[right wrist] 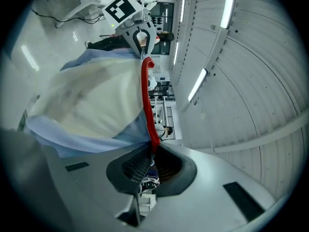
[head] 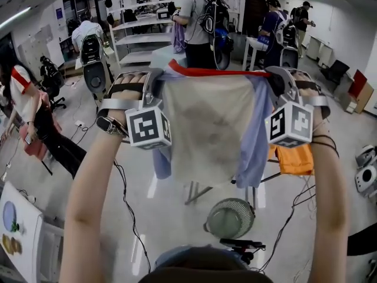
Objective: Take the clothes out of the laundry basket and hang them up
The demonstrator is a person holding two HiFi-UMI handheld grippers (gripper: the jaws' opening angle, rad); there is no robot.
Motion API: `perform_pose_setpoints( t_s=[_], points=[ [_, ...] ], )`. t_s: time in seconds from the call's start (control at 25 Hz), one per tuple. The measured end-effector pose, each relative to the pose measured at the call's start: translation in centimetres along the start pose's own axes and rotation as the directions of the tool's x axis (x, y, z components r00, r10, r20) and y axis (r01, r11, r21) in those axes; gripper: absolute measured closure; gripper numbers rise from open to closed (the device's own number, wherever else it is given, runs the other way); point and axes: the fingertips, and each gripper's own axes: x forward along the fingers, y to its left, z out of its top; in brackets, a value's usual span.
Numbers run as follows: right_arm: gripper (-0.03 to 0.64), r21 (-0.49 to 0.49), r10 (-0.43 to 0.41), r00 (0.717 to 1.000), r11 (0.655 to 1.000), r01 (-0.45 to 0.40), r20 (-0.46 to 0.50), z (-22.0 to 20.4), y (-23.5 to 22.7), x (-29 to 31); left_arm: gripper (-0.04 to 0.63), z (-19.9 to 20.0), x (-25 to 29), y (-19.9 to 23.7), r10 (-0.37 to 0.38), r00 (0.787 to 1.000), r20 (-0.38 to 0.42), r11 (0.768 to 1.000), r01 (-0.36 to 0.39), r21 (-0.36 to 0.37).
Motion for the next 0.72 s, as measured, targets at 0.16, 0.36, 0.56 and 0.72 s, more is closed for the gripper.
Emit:
perform_pose_setpoints(
  t_s=[0.16, 0.36, 0.56, 0.72],
  points=[
    [0.604, -0.045, -0.018, 1.0, 0.999, 0.017, -0.021, 3.0, -0.9, 2.2, 0.568, -3.2, 2.5, 0.8, 0.02, 1.0, 0.011, 0.999, -0.02, 0.03],
    [0.604, -0.131, -0.039, 0.998, 0.991, 0.031, -0.056, 4.1, -2.7, 3.4, 0.568, -5.0, 3.9, 2.9, 0.054, 0.998, 0.012, 0.996, -0.055, 0.068],
    [0.604, -0.272, -0.175, 0.983, 0.95, 0.152, -0.062, 5.4, -5.8, 4.0, 0.568, -6.3, 4.7, 5.8, 0.172, 0.985, -0.012, 0.979, -0.17, 0.111],
    [0.604, -0.367, -0.332, 0.941, 0.884, 0.29, -0.057, 6.4, -7.5, 3.7, 0.568, -7.5, 3.9, 7.5, 0.329, 0.943, -0.057, 0.927, -0.311, 0.21]
  ],
)
